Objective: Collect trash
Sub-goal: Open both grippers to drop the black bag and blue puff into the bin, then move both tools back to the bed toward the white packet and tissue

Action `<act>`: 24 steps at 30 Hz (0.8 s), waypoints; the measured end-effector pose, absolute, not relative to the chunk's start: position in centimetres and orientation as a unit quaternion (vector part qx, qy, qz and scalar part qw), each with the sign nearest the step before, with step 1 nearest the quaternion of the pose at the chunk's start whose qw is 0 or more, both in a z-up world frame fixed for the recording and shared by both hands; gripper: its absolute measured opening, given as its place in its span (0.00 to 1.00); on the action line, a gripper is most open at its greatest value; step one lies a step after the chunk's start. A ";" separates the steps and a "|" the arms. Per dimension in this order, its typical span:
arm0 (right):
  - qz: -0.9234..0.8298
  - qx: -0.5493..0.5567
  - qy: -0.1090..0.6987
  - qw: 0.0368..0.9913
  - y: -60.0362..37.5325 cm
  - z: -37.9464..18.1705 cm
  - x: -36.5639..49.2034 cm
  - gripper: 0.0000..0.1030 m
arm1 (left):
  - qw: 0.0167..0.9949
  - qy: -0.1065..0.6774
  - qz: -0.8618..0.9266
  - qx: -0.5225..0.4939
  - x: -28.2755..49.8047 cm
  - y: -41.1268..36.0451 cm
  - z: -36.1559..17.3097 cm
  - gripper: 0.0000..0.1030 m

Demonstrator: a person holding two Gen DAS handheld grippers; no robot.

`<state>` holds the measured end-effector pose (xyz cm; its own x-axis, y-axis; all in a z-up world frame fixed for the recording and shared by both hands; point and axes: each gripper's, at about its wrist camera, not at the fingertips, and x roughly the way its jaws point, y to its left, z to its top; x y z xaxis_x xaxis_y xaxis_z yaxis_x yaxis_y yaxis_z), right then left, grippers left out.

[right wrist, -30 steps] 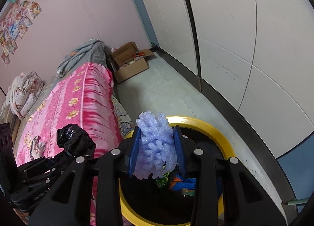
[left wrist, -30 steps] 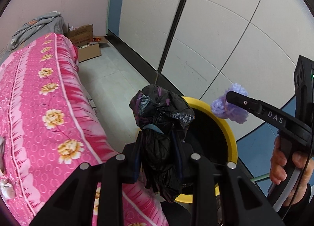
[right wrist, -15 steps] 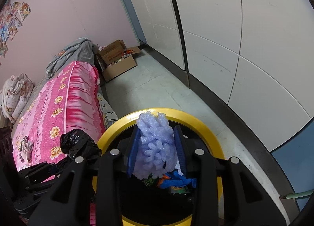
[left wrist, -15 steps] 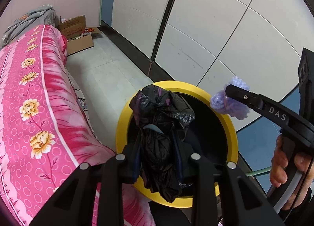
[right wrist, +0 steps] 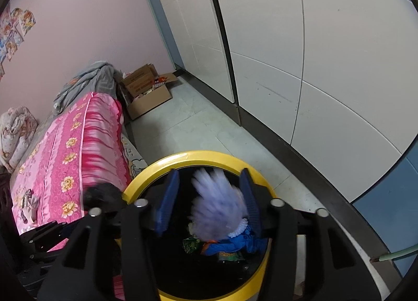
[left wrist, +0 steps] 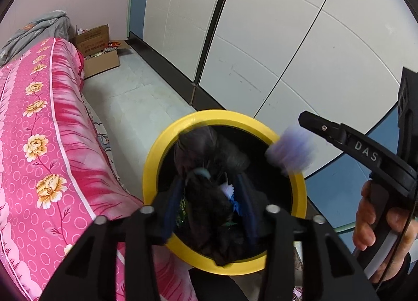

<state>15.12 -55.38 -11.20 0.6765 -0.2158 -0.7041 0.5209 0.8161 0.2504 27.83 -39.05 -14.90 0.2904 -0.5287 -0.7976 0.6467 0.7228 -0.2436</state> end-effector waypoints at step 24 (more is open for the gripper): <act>-0.164 0.229 0.315 0.906 -50.4 -6.2 15.2 0.86 | 0.867 0.417 -0.271 0.013 31.2 -25.0 -8.6 0.79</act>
<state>15.15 -50.41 -6.23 0.7476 -0.1530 -0.6463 0.4420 0.8410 0.3121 31.15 -24.96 -8.57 0.5050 -0.4587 -0.7311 0.4812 0.8528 -0.2028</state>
